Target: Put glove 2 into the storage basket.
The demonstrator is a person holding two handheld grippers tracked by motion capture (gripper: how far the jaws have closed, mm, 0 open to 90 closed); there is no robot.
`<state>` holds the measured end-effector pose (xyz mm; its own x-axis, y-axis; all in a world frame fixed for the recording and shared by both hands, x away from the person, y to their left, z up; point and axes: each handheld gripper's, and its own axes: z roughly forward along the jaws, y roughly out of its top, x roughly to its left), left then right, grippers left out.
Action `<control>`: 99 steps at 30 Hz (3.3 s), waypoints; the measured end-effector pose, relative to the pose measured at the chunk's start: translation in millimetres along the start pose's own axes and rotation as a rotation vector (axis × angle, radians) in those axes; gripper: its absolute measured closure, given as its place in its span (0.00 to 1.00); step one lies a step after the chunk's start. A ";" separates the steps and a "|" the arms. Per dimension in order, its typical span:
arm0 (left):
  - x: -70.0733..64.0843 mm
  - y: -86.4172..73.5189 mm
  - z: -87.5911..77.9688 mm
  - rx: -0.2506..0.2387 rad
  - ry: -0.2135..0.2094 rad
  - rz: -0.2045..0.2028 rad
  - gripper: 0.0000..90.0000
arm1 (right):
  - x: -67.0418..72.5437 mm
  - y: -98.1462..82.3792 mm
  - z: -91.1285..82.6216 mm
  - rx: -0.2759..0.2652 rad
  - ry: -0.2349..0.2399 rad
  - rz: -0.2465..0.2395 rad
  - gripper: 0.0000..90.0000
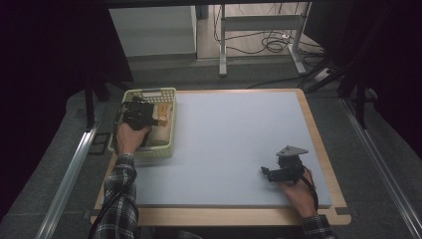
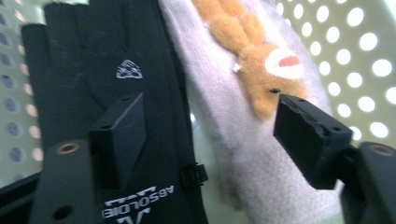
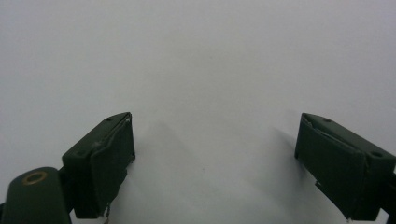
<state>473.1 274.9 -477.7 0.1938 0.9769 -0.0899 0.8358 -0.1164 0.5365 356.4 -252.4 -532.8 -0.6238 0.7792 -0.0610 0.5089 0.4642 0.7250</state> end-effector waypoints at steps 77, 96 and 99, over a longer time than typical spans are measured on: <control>-117.0 -81.2 -80.2 -0.306 -0.239 0.386 0.00 | 1.1 0.0 -0.6 -0.002 -0.010 -0.011 0.13; -179.4 -111.9 -63.9 -0.312 -0.343 0.504 0.00 | 1.6 0.0 -0.7 -0.002 -0.010 -0.010 0.13; -183.4 -118.9 -57.0 -0.305 -0.352 0.511 0.00 | 1.6 0.0 -0.8 -0.003 -0.010 -0.010 0.13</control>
<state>308.9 119.8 -477.2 0.7233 0.6906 -0.0019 0.4231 -0.4409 0.7916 355.0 -251.5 -532.4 -0.6227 0.7788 -0.0752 0.5012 0.4708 0.7260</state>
